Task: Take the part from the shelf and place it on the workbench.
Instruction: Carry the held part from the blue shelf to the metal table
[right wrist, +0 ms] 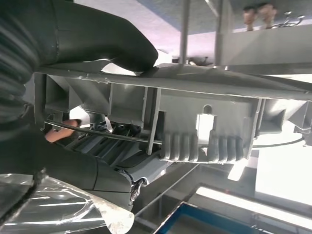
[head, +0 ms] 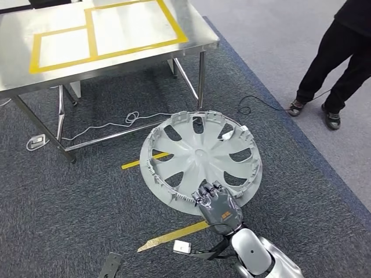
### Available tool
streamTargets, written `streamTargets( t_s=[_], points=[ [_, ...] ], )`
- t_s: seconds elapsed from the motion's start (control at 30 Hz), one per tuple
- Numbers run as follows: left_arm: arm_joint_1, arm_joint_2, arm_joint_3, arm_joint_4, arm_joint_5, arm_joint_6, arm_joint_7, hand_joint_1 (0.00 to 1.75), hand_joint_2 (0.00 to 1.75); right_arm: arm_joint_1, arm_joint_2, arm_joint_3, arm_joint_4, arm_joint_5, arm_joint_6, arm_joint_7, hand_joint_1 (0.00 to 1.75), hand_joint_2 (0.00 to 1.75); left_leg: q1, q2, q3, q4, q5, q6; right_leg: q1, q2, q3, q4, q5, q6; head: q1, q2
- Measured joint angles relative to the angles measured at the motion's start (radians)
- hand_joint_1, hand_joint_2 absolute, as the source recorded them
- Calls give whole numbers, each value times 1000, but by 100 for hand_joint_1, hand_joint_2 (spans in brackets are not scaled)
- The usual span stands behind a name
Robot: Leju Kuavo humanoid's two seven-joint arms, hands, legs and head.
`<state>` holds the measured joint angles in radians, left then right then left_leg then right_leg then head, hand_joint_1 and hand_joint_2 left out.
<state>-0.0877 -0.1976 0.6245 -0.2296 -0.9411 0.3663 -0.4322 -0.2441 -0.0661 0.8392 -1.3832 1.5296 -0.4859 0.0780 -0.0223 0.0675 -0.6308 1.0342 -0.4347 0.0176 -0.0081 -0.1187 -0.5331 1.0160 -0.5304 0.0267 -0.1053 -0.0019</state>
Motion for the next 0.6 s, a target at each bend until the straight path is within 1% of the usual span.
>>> streamTargets(
  t_s=[0.03, 0.07, 0.1, 0.13, 0.17, 0.2, 0.23, 0.27, 0.3, 0.33, 0.37, 0.4, 0.43, 0.47, 0.5, 0.53, 0.57, 0.6],
  points=[
    [1, 0, 0, 0, 0, 0, 0, 0, 175, 0, 0, 0, 0, 0, 0, 0, 154, 175, 3, -12, 2, -5, -1, 5, 0, -10, 2, -2, -4, 6, 1, 0],
    [3, 0, 0, 0, 0, 0, -1, 0, 175, -1, 0, 0, 0, 0, 0, 0, 154, 175, 6, -26, 6, -10, 0, 10, -2, -3, 3, 2, -12, 12, 3, 0],
    [4, 0, 0, 0, 0, 0, -2, 0, 175, -1, 0, 0, 0, 0, 0, 0, 154, 175, 9, -39, 10, -14, 1, 15, -3, 17, -4, 23, -27, 17, 5, 0],
    [3, -1, 0, 0, 0, 0, -2, 0, 175, -1, 0, 0, -1, 0, 0, 0, 154, 175, 13, -51, 15, -18, 1, 21, -5, 48, -23, 65, -50, 20, 9, 0],
    [2, -2, 0, 0, 0, 0, -2, 0, 175, 0, 0, 0, 0, 0, 0, 0, 154, 175, 14, -63, 17, -19, 1, 24, -6, 82, -54, 128, -76, 22, 13, 0],
    [0, -2, 0, 0, 0, 0, -3, 0, 175, 0, -1, 0, 0, 1, 0, 0, 154, 175, 15, -77, 17, -19, 0, 27, -6, 102, -95, 200, -101, 23, 15, 0],
    [-1, -3, 0, 0, -1, 0, -3, 0, 175, 1, -2, 0, 0, 1, 0, 0, 154, 175, 15, -92, 18, -18, -1, 29, -6, 112, -133, 258, -113, 25, 15, 0],
    [-1, -3, 0, 0, -1, 0, -3, 0, 175, 1, -2, 0, 0, 1, 0, 0, 154, 175, 15, -108, 19, -18, -2, 30, -6, 116, -159, 286, -107, 26, 16, 0],
    [0, -3, 0, 0, -1, 0, -2, 0, 175, 2, -2, 0, 0, 1, 1, 0, 154, 175, 16, -124, 21, -17, -3, 29, -6, 118, -166, 274, -81, 25, 15, 0],
    [1, -3, 0, 0, -1, 0, -2, 0, 175, 2, -3, 0, 0, 0, 1, 0, 154, 175, 16, -139, 23, -15, -5, 27, -7, 124, -154, 225, -38, 24, 15, 0],
    [1, -4, 0, 0, -1, 0, -3, 0, 175, 2, -3, 0, 0, 0, 1, 0, 154, 175, 18, -154, 25, -14, -8, 24, -9, 142, -131, 155, 6, 23, 16, 0],
    [0, -4, 0, 0, -1, 0, -3, 0, 175, 3, -3, 0, 0, -1, 2, 0, 154, 175, 17, -168, 25, -10, -10, 20, -13, 166, -104, 91, 37, 20, 16, 0],
    [-1, -4, 0, 0, -1, 1, -3, 0, 175, 2, -3, 0, 0, -1, 2, 0, 154, 175, 18, -180, 22, -7, -12, 15, -16, 188, -83, 44, 53, 18, 16, 0],
    [-1, -4, 0, 0, -1, 1, -3, 0, 175, 1, -3, 0, 0, -2, 3, 0, 154, 175, 19, -191, 18, -4, -12, 10, -17, 203, -71, 20, 56, 15, 16, 0],
    [0, -4, 0, 0, -1, 1, -2, 0, 175, 1, -3, 0, 0, -2, 3, 0, 154, 175, 21, -202, 14, -3, -11, 4, -16, 204, -64, 14, 51, 11, 16, 0],
    [1, -3, 0, 0, -1, 2, -2, 0, 175, 0, -3, 0, 0, -2, 3, 0, 154, 175, 23, -212, 11, -4, -10, -2, -16, 193, -61, 12, 50, 6, 16, 0],
    [3, -2, 0, 0, -1, 2, -2, 0, 175, 0, -2, 0, 0, -2, 3, 0, 154, 175, 23, -203, 9, -1, -12, -8, -16, 182, -58, 8, 50, -1, 15, 0],
    [3, -2, 0, 0, -1, 2, -2, 0, 175, 0, -2, 0, 0, -2, 4, 0, 154, 175, 21, -180, 3, 14, -23, -14, -17, 168, -53, 5, 50, -8, 12, 0]
  ],
)
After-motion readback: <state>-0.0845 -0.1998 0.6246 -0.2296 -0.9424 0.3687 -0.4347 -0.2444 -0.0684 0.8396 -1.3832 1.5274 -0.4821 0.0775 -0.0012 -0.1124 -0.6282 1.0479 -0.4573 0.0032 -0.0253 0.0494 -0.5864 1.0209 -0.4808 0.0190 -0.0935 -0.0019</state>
